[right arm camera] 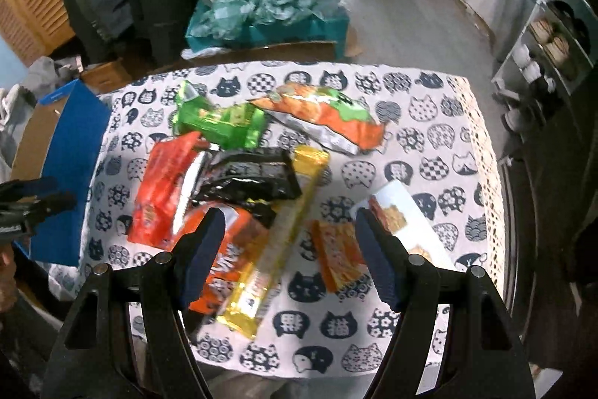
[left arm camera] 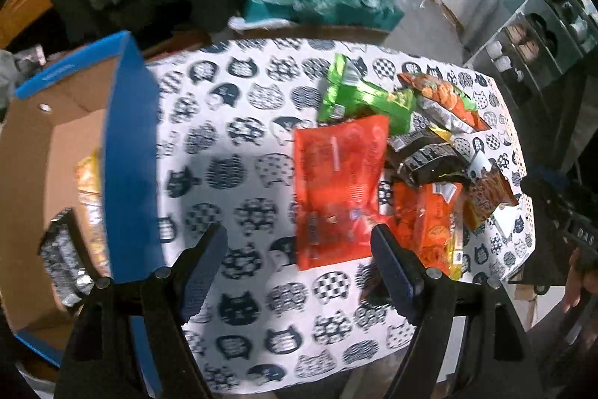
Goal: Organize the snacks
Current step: 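Move both tools back over the snack pile, then grasp the red snack bag with the left tool while the right tool grasps the orange fries packet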
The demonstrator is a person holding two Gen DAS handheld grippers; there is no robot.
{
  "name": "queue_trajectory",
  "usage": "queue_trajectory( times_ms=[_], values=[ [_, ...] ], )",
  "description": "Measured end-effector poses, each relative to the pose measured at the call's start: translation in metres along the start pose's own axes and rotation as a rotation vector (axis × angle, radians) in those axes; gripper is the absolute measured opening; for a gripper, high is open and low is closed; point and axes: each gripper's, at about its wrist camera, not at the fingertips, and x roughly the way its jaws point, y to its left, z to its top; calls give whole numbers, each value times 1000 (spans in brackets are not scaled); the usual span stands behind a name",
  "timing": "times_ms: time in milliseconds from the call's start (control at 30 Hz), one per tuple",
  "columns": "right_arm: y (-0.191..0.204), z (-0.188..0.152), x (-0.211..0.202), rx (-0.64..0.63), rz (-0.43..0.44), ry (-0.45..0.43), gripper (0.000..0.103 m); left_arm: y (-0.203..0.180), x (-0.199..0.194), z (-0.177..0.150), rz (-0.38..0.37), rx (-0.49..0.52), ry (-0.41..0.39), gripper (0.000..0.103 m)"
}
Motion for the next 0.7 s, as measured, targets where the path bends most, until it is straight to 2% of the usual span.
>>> queue_trajectory(
  times_ms=[333,567,700],
  values=[
    [-43,-18,26,67,-37,61,77,-18,50,23,-37,-38,57,82],
    [-64,-27,46,122,-11,102,77,-20,83,30,-102,-113,106,82],
    [-70,-30,61,135,-6,132,77,-26,92,32,-97,-100,113,82]
  ],
)
